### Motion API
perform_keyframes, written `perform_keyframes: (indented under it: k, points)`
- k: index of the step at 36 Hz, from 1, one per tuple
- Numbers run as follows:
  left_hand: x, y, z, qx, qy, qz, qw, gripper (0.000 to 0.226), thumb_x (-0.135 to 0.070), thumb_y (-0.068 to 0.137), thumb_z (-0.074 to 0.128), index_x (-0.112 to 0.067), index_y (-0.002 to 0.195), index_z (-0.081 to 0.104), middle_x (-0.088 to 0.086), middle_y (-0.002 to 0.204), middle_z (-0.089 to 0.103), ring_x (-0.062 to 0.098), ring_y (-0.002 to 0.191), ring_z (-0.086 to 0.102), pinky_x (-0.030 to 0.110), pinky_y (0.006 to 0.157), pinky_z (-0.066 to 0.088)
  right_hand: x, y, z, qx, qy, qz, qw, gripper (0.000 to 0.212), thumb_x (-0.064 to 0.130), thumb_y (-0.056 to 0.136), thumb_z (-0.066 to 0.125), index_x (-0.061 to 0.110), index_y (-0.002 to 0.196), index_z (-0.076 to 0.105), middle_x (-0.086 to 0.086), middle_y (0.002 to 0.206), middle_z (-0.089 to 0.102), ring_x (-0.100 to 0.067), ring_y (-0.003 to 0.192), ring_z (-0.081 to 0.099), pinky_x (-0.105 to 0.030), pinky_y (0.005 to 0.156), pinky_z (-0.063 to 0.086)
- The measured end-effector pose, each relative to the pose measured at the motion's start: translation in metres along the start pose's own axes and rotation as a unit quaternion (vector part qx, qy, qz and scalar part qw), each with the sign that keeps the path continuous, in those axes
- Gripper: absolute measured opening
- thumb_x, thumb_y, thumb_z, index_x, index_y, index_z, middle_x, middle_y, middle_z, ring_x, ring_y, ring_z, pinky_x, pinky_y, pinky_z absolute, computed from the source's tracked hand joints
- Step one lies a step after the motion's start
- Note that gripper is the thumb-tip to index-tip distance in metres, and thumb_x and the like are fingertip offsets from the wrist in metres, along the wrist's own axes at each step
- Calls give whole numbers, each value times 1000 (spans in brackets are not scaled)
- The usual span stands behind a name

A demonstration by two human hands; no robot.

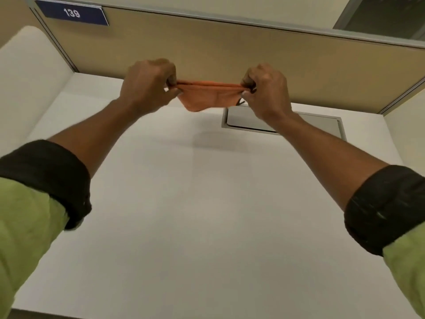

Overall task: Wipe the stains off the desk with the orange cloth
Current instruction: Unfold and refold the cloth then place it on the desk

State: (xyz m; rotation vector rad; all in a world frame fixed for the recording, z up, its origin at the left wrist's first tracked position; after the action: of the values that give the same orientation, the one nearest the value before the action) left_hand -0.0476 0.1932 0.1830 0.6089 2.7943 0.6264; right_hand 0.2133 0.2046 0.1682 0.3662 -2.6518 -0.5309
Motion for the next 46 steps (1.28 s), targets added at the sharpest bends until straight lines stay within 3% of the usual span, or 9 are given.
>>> perform_keyframes:
  k: [7,12,16,20,23,25,29,35,46]
  points:
    - [2,-97,100,96,69,13,993,20,-21,89,82,-10,93,65,15,93,65,41,76,69,44,49,49,15,-89,102,147,-97,-60,983,20,5,92,59,9,111,61,-14,113,56,-34,94,59,-36,65,43]
    - [0,-183,171,241,53,48,968,26,-6,74,85,-12,89,64,8,86,64,35,68,67,35,41,48,34,-184,179,249,-146,-175,941,42,0,57,82,9,94,62,-12,95,59,-32,83,59,-34,53,33]
    - [3,-184,159,220,11,42,975,30,-45,84,63,-18,70,63,-3,72,63,28,67,66,30,47,47,36,-195,174,205,-121,-155,959,22,22,73,72,11,92,67,-10,93,62,-29,86,57,-38,68,42]
    - [14,-158,148,176,34,11,984,51,-59,92,45,-23,57,39,-6,58,45,27,60,59,25,52,31,30,-181,165,168,-102,-101,975,36,46,84,58,11,89,67,-9,94,63,-28,87,55,-39,73,45]
    - [17,-137,155,174,25,12,984,48,-59,96,50,-18,70,53,0,76,60,28,81,65,32,54,40,21,-164,168,160,-82,-32,983,41,47,93,58,9,109,64,-13,112,64,-29,97,60,-38,72,54]
    - [4,-125,167,210,8,52,976,42,-52,97,64,-10,106,65,8,114,68,32,109,64,43,70,55,16,-155,180,202,-39,15,978,55,49,95,58,10,133,54,-15,136,56,-31,120,56,-44,86,58]
    - [-9,-121,207,348,28,119,929,97,-71,93,61,-10,162,31,10,179,15,29,165,18,46,129,27,2,-149,218,332,-11,56,942,105,66,91,61,10,164,10,-17,173,9,-34,160,10,-50,128,22]
    - [14,-121,241,452,99,119,878,138,-100,80,35,-10,167,-22,8,175,-29,23,165,-21,50,135,-6,-24,-136,241,393,-76,32,916,132,87,79,55,7,164,-8,-12,173,-19,-25,161,-17,-52,131,-3]
    - [-7,-114,232,473,105,91,870,162,-106,53,33,-1,167,-13,18,177,-20,33,166,-16,51,135,2,-22,-128,214,388,-37,18,921,115,63,80,78,11,164,17,-15,174,5,-31,162,5,-49,126,22]
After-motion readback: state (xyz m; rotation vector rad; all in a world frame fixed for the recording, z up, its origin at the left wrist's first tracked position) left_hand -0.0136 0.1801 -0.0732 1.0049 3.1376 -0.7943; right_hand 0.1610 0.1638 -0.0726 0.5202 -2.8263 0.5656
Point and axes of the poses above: each hand's wrist, its own y-axis towards the middle knuckle, its own z-axis out of the palm, x = y × z, the point moved 9 cm from there along y, towards the middle knuckle
